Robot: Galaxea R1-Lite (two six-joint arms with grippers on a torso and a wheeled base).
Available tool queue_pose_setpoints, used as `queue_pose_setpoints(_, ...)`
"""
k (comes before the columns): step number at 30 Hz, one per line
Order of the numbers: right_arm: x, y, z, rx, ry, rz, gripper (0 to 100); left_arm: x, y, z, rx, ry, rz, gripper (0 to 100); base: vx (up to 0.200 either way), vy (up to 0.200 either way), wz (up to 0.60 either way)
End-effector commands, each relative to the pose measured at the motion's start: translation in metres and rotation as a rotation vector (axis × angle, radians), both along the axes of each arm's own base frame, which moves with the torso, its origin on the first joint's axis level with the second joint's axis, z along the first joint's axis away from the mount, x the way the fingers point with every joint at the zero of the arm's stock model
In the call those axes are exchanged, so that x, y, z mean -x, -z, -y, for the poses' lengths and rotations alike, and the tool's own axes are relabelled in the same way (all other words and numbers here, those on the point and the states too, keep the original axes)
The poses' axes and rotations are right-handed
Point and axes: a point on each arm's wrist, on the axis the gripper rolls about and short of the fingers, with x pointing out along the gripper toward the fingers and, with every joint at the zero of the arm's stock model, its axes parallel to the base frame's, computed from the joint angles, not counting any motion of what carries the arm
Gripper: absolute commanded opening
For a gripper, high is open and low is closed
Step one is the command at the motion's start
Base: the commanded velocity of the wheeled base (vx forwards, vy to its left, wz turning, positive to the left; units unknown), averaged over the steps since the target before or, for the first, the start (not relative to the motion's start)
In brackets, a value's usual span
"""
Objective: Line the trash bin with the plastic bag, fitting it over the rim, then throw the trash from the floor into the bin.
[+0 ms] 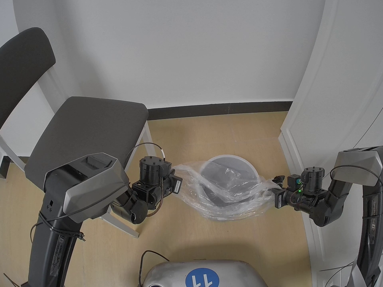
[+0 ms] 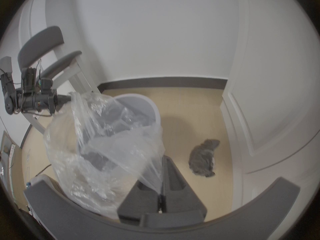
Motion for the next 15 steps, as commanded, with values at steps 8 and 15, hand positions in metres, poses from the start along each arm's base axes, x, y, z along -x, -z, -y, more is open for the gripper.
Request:
queue_pose_setpoints(8, 0.014, 0.006, 0.005, 0.053, 0.017, -0.105, 0, 0.002, 0.016, -0.008, -0.009, -0.024, -0.043, 0, 0.000, 0.000, 0.00)
queue_pose_setpoints(15, 0.019, 0.024, 0.004, 0.064, 0.010, -0.166, 0, 0.004, 0.028, -0.007, -0.005, -0.017, -0.068, 0, 0.000, 0.000, 0.00)
